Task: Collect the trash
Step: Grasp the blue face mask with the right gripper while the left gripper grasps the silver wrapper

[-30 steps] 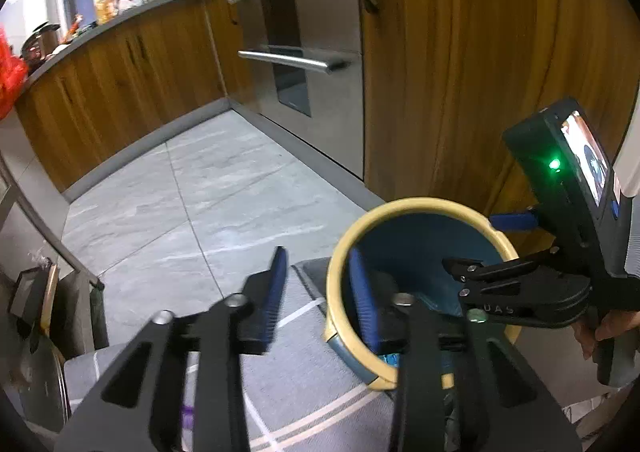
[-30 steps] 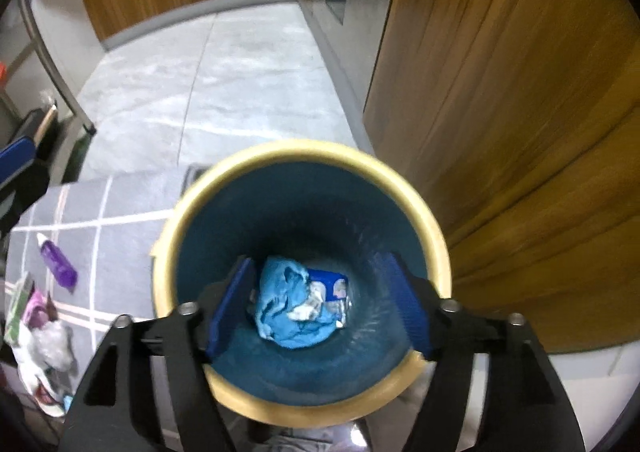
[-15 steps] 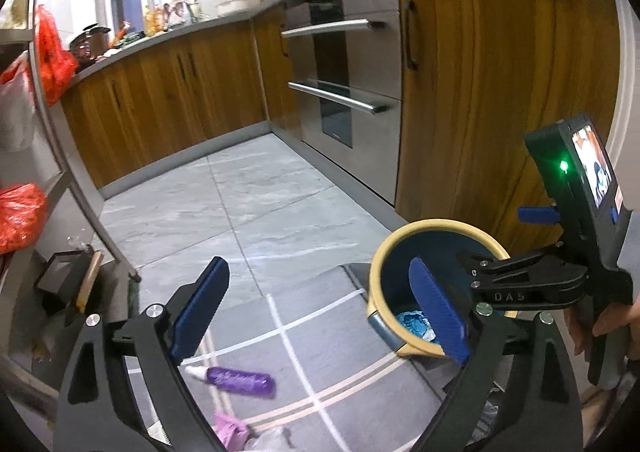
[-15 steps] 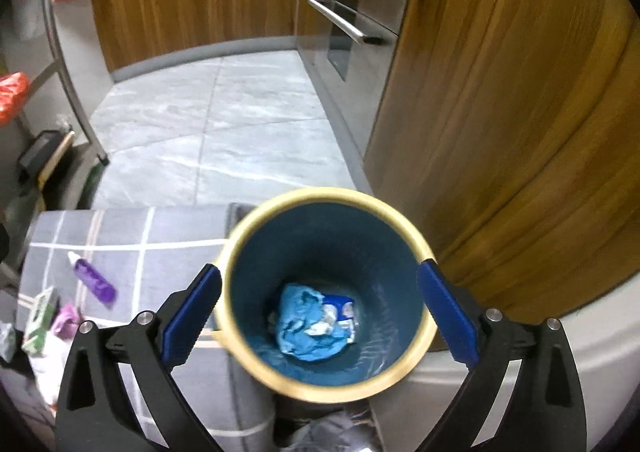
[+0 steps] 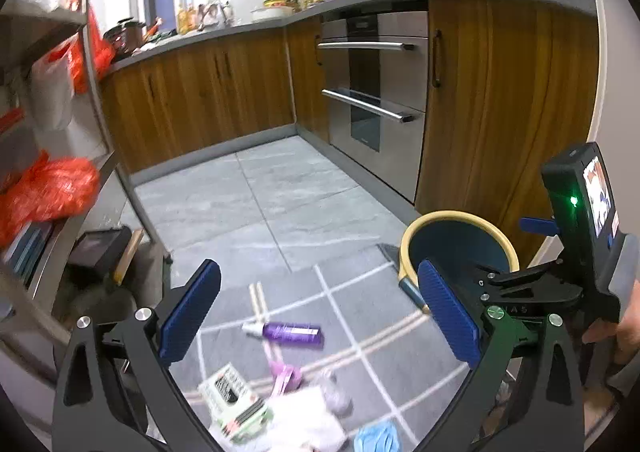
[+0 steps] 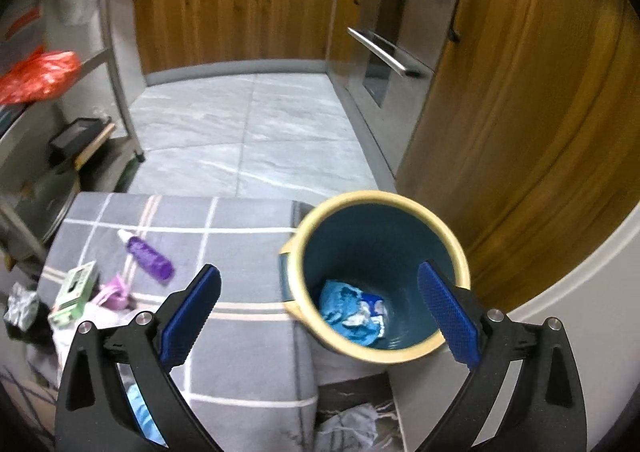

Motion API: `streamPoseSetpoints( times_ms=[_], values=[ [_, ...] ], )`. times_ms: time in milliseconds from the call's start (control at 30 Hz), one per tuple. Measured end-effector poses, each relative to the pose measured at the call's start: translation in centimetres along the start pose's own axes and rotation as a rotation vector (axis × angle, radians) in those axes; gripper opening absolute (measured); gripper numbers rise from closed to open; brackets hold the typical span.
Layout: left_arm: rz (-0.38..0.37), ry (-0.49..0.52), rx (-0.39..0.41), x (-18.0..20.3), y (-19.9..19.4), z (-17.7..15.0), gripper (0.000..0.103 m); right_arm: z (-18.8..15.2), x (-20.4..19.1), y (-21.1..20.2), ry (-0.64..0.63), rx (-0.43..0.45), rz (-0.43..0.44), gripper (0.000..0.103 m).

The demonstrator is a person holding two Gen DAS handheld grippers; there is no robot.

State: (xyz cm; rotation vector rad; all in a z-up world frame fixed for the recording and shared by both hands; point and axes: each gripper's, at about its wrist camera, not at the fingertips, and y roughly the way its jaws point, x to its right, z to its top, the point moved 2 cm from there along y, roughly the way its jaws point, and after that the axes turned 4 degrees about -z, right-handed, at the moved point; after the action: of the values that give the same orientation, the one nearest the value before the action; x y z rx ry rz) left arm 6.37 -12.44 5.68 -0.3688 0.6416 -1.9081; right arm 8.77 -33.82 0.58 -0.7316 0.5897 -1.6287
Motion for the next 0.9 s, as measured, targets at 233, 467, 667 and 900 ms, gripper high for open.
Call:
streamPoseSetpoints(
  times_ms=[233,467,667,900],
  values=[
    [0.052,-0.015,-0.021,-2.3,-3.6,-2.9,0.097,-2.9,-4.4,-1.6,-0.060,-0.011,0.083,0.098],
    [0.066,-0.076,-0.012,-3.8,-6.4,-5.0,0.097,-6.5,-7.8,-2.3,-0.041,-0.075,0.127,0.098],
    [0.102,-0.125,-0.011,-6.0,-8.5,-6.4,0.097,-10.2,-11.3,-2.3,-0.069,-0.148,0.146,0.098],
    [0.204,-0.210,-0.034,-8.8,-7.9,-8.9,0.097,-13.3,-14.9,-1.6,-0.173,-0.214,0.147,0.098]
  ],
)
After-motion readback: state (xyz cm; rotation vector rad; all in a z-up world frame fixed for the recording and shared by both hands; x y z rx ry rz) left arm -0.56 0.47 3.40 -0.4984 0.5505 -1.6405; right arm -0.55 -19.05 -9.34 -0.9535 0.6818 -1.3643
